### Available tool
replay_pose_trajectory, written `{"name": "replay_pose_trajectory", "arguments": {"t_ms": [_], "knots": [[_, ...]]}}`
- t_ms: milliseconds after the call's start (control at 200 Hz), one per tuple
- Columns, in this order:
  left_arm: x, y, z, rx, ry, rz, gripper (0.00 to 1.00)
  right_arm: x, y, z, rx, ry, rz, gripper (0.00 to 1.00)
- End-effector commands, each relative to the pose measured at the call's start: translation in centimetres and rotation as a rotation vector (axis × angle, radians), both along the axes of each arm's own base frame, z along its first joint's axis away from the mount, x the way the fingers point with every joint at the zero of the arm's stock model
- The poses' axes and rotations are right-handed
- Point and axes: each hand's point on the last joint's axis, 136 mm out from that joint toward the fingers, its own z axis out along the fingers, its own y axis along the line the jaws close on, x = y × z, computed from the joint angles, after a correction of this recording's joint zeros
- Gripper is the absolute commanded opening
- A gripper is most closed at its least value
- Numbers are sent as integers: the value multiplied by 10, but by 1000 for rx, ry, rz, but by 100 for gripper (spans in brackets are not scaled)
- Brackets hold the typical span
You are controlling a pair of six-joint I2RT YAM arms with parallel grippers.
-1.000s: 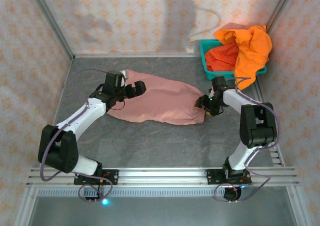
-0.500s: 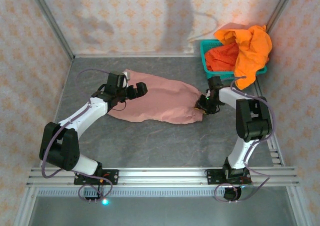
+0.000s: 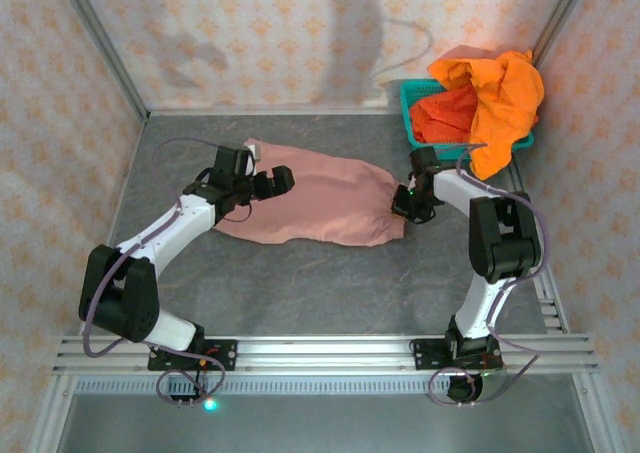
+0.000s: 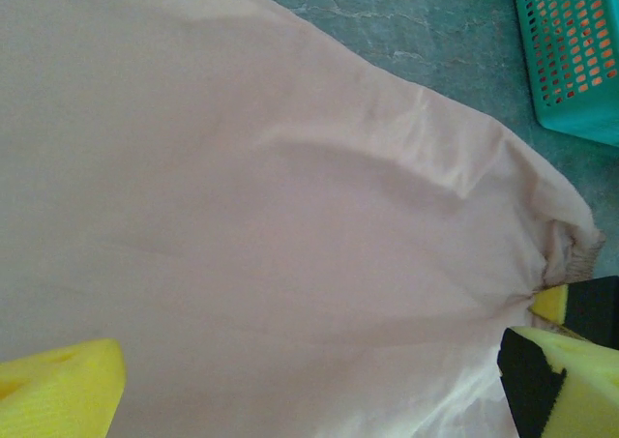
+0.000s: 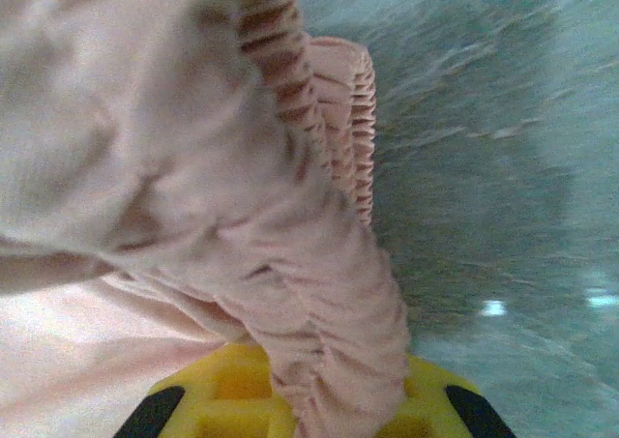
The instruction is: Fold and stack the shorts
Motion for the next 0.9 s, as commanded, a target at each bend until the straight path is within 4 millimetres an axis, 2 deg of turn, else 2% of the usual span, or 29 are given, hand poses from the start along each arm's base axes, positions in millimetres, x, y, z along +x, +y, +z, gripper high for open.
{"name": "replay_pose_trajectory", "arguments": {"t_ms": [0,155,290,540,896], "knots": [[0,6,17,48,-39,2,100,-11,-37,24,-223,5,21,0],[-1,7,18,54,-40,1,100,-17,-65,61,-433,10,69,0],[0,6,18,46,-38,1,100,-16,-78,87,-534,-6,87,0],[-1,4,22,37,-43,0,100,-13,-85,110,-611,-27,108,0],[-2,0,30,17,-58,-21,100,-14,-113,154,-821,-30,139,0]]}}
